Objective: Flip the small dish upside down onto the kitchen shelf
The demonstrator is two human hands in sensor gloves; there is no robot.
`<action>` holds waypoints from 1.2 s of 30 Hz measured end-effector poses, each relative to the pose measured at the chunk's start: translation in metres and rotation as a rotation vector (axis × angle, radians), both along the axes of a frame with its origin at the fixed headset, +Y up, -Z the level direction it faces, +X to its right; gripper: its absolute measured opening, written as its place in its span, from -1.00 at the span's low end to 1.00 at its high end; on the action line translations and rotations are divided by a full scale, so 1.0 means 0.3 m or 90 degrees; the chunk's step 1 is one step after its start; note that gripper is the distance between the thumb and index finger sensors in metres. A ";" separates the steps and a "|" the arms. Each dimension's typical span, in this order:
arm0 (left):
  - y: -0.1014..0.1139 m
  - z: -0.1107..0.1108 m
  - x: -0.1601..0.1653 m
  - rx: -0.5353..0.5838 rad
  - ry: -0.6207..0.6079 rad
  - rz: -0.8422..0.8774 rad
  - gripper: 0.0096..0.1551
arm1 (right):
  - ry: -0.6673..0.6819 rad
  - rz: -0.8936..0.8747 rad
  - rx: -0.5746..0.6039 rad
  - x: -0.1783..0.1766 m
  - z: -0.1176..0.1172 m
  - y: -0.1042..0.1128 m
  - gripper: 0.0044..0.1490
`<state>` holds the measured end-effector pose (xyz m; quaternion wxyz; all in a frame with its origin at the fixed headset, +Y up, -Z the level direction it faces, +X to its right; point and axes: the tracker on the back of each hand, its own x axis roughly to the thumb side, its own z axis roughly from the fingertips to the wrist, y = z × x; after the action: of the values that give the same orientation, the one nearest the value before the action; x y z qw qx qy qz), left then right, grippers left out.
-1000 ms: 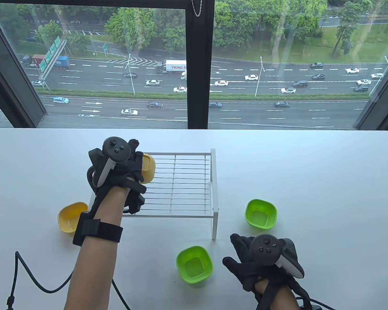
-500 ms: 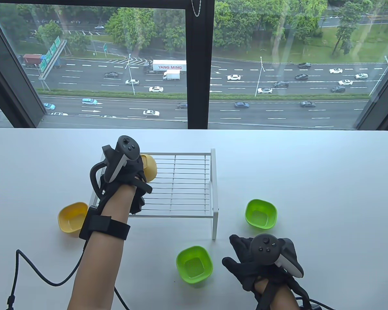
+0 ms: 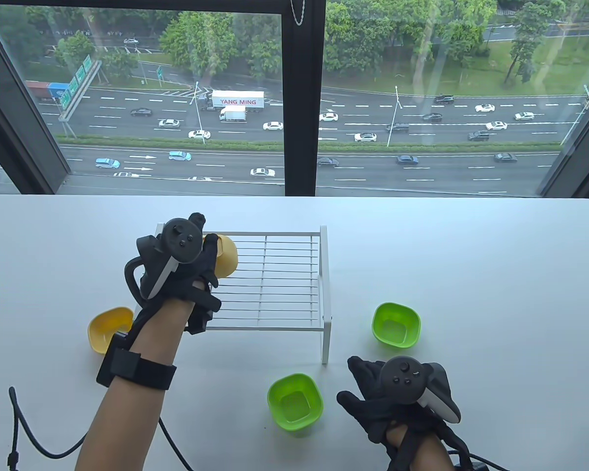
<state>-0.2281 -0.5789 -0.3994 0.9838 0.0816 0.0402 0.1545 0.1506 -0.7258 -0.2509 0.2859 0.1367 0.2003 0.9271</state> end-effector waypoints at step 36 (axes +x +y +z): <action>0.011 0.395 -0.476 0.087 -0.036 0.056 -0.20 | -0.027 0.010 0.021 0.008 -0.001 0.007 0.06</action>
<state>-0.3711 -0.5755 -0.2810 0.9690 0.1420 0.0053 0.2021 0.1531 -0.7237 -0.2511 0.2802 0.1201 0.1802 0.9352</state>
